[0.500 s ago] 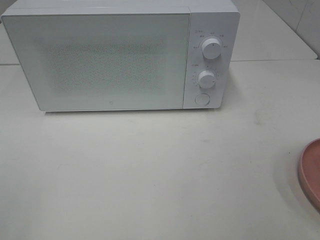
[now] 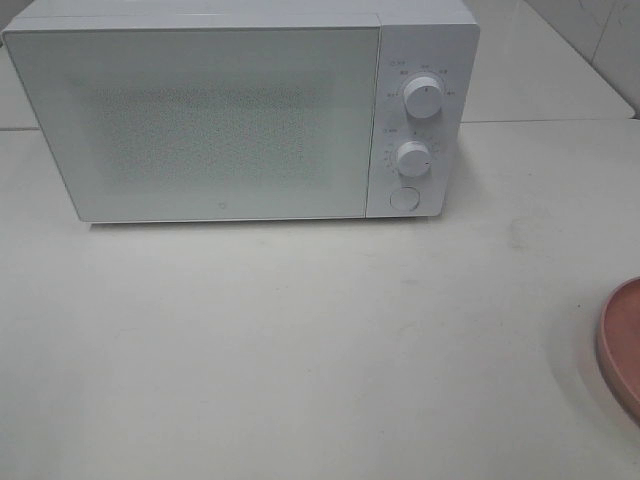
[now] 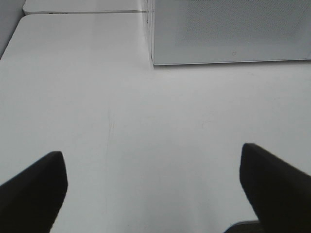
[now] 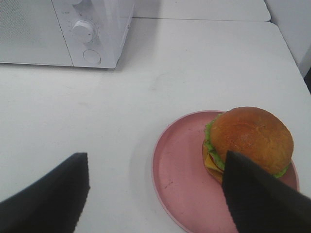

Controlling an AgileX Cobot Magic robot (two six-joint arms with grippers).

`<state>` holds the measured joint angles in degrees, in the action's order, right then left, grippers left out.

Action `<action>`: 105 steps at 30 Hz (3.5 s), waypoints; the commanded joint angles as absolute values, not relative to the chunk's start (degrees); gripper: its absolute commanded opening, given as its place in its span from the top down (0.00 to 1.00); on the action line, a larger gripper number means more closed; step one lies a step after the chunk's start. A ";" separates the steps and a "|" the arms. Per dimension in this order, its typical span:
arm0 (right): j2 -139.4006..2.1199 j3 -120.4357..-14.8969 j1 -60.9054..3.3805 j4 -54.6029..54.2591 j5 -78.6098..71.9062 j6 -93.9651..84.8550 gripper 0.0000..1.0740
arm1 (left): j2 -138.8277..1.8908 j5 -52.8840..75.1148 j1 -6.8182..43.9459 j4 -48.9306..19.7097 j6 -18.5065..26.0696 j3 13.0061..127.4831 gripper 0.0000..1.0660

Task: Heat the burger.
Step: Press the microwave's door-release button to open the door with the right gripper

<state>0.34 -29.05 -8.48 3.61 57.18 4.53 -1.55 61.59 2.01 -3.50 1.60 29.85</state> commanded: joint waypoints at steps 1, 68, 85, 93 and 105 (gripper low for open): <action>1.95 -29.22 -8.08 3.55 56.55 4.53 0.30 | -1.32 61.48 2.01 -4.18 1.32 29.74 0.17; -50.13 -21.08 -8.08 3.55 -15.64 7.62 0.30 | -1.32 61.48 2.01 -4.18 1.32 29.74 0.17; -69.39 -19.60 -8.25 -4.18 -46.12 -1.38 0.30 | -1.32 61.48 2.01 -4.18 1.32 29.74 0.17; -76.15 -16.96 -16.10 -16.10 -56.49 -7.16 0.30 | -1.32 61.48 2.01 -4.18 1.32 29.74 0.17; -85.43 -16.96 -27.10 -22.29 -70.65 -9.74 0.30 | -1.32 61.48 2.01 -4.18 1.32 29.74 0.17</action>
<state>-85.54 -17.19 -26.81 -22.23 -68.12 -9.22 -1.55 61.59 2.01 -3.67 1.60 29.85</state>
